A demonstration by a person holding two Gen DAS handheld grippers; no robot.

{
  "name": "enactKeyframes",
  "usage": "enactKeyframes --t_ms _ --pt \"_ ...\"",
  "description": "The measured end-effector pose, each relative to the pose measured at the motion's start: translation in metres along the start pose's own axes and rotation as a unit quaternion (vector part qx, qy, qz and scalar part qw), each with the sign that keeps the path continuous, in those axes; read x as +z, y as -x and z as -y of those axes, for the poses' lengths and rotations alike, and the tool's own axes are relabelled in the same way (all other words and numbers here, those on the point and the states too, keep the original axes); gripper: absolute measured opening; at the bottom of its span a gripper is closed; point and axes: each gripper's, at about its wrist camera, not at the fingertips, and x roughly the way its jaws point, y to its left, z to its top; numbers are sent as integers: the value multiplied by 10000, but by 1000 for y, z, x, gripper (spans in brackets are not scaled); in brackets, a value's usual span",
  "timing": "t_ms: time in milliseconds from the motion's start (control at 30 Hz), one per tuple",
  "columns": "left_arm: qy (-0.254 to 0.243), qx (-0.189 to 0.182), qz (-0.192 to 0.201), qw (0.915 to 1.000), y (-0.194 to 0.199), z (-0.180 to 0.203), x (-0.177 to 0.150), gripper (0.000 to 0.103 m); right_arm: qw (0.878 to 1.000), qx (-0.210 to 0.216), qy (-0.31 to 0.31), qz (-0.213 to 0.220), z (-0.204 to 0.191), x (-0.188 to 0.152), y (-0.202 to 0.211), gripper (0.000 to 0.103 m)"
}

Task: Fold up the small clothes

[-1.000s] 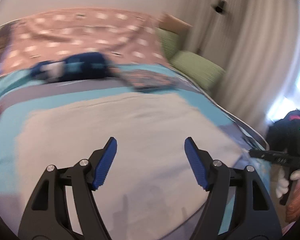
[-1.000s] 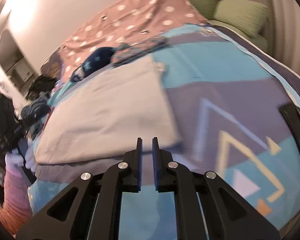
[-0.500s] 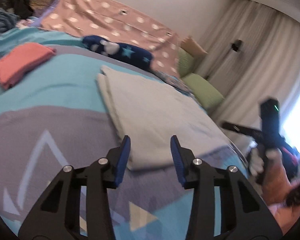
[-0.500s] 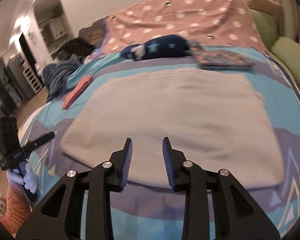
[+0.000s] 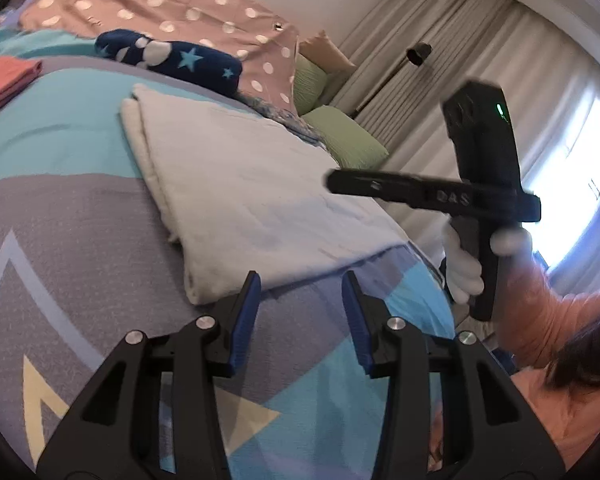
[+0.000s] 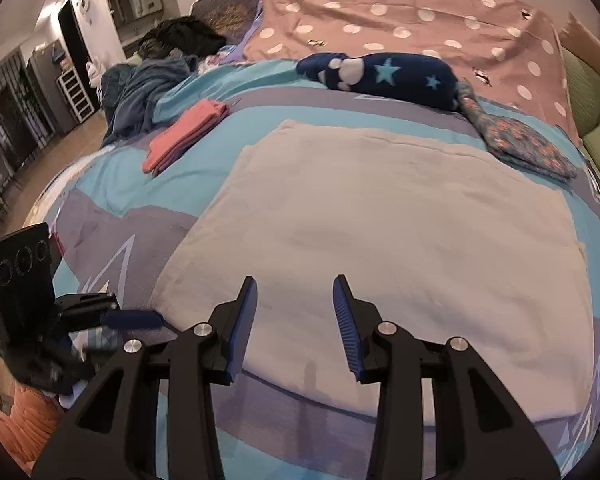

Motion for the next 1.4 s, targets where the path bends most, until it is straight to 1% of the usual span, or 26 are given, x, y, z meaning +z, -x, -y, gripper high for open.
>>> enactKeyframes --t_ms 33,67,133,167,200,233,300,367,433,500,567,667,767,833,900,933,967,1067,1100,1167,1267,1300,1333,1367,1400 --pt "48 19 60 10000 3 -1 -1 46 10000 7 39 -32 -4 2 -3 40" --pt "134 27 146 9998 6 -5 0 50 10000 7 67 -54 -8 2 -5 40" --pt "484 143 408 9979 16 -17 0 57 9999 26 110 -102 -13 4 -10 40" --pt "717 251 500 9959 19 -25 1 58 9999 35 119 -113 -15 4 -11 40" --pt "874 238 467 9948 18 -31 1 58 9998 33 123 -123 -16 4 -12 40" --pt "915 189 389 9949 16 -33 2 58 9998 39 132 -130 -17 4 -13 41" --pt "627 75 161 9979 10 -22 2 58 9998 46 96 -145 -18 5 -15 42" --pt "227 -17 109 9997 8 -8 1 58 9998 50 50 -159 -18 4 -17 42" --pt "81 -133 88 9998 7 -4 1 58 9998 53 -4 -195 -17 4 -19 42" --pt "201 -226 27 9995 5 -8 1 58 9997 33 -25 -231 -17 4 -21 42" --pt "443 -290 2 9986 5 -17 2 58 9997 23 6 -256 -19 6 -22 42" --pt "668 -186 81 9976 5 -27 10 59 9994 -7 202 -272 -27 14 -26 42" --pt "687 -161 185 9973 6 -30 19 59 9978 -34 571 -346 -44 30 -35 42" --pt "751 -342 115 9965 2 -34 22 58 9953 -109 873 -406 -58 45 -47 55" --pt "899 -594 -150 9941 -7 -38 22 57 9917 -252 1177 -452 -72 61 -60 55" --pt "914 -663 -256 9933 -10 -38 19 54 9890 -370 1341 -505 -81 71 -70 55" --pt "850 -674 -341 9935 -11 -35 17 54 9859 -512 1482 -579 -88 82 -82 56" --pt "636 -484 -412 9960 -12 -27 15 54 9789 -931 1605 -851 -100 108 -119 56" --pt "626 -453 -409 9962 -12 -26 14 54 9778 -1009 1573 -951 -100 113 -128 56" --pt "620 -437 -380 9964 -11 -25 13 54 9743 -1177 1397 -1319 -101 126 -157 56" --pt "528 -310 -407 9973 -11 -21 11 54 9690 -1345 1331 -1587 -102 134 -184 56" --pt "490 -266 -428 9975 -13 -19 12 54 9672 -1414 1408 -1571 -104 136 -190 54" --pt "459 -236 -446 9977 -13 -17 12 54 9666 -1464 1472 -1501 -106 137 -192 16" --pt "431 -220 -466 9977 -14 -16 12 54 9656 -1575 1520 -1404 -107 140 -193 3" --pt "419 -216 -469 9978 -14 -15 12 54 9736 -1322 1359 -1271 -105 147 -188 1"
